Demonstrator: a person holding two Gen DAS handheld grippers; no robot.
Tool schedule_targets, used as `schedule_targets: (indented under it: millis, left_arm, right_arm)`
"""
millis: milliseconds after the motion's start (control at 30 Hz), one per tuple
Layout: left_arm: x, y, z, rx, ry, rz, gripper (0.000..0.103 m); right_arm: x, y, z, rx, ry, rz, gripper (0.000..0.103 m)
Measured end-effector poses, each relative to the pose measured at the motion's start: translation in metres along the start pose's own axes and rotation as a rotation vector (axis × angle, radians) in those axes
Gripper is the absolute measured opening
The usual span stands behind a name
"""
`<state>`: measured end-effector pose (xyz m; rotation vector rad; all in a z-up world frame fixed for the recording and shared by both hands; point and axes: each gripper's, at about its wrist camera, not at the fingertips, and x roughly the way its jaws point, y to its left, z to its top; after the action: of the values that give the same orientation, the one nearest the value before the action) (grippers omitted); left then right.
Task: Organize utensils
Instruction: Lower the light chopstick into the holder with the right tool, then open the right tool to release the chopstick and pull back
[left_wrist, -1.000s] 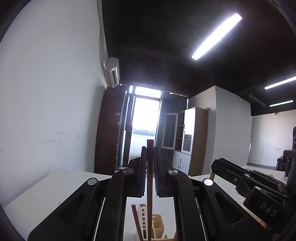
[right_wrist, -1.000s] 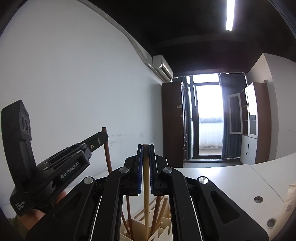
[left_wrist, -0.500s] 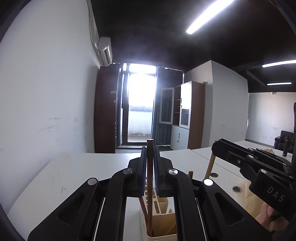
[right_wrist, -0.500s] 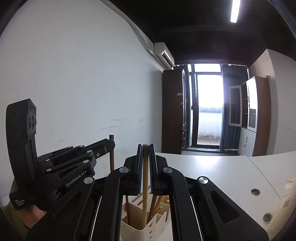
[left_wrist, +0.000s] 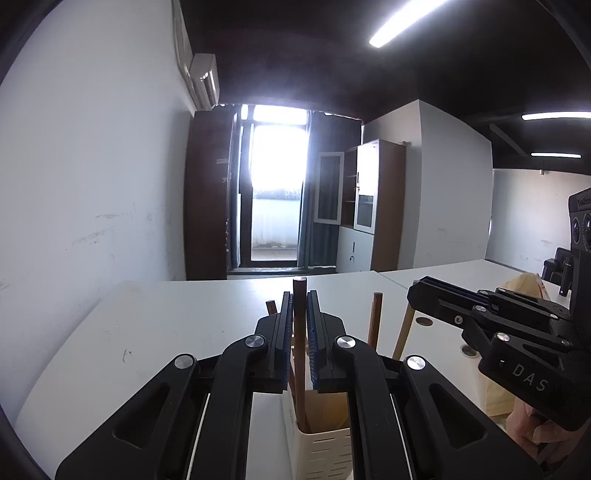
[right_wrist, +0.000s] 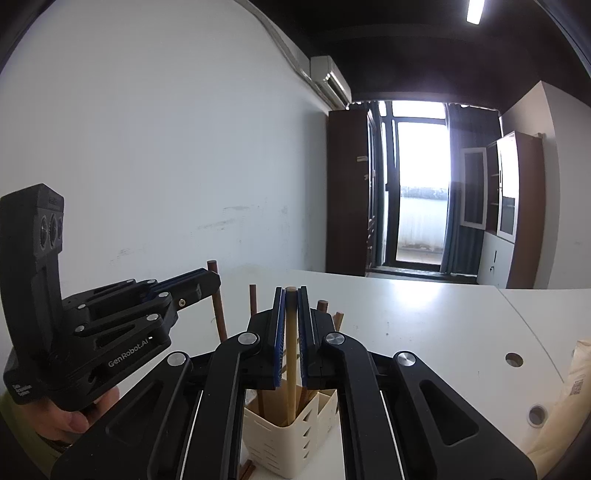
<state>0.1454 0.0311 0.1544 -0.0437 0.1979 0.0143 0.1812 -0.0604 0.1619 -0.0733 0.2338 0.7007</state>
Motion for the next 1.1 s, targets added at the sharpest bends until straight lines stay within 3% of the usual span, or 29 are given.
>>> schedule_targets:
  millis: [133,200,600,733,967,1100]
  left_arm:
    - [0.001,-0.003,-0.001,0.028,0.029,-0.013,0.009]
    - [-0.001,-0.001,0.0,0.025,0.019,-0.007,0.022]
    - [-0.021,0.009,0.0,0.012,0.026,0.019,0.026]
    - [-0.031,0.009,0.0,0.018,0.033,0.012,0.031]
    - [-0.044,0.008,-0.006,0.032,0.066,0.004,0.037]
    - [-0.047,0.009,-0.009,0.017,0.085,-0.003,0.047]
  right_arm:
    - [0.002,0.0,-0.004,0.007,0.013,-0.009,0.01]
    - [-0.001,-0.002,-0.004,0.02,0.009,-0.011,0.029]
    - [-0.016,-0.004,-0.005,0.038,-0.003,-0.029,0.029]
    - [-0.018,-0.002,-0.006,0.026,0.004,-0.033,0.03]
    - [-0.026,0.002,-0.007,0.012,0.002,-0.032,0.038]
    - [-0.027,0.01,-0.011,-0.019,0.019,-0.038,0.045]
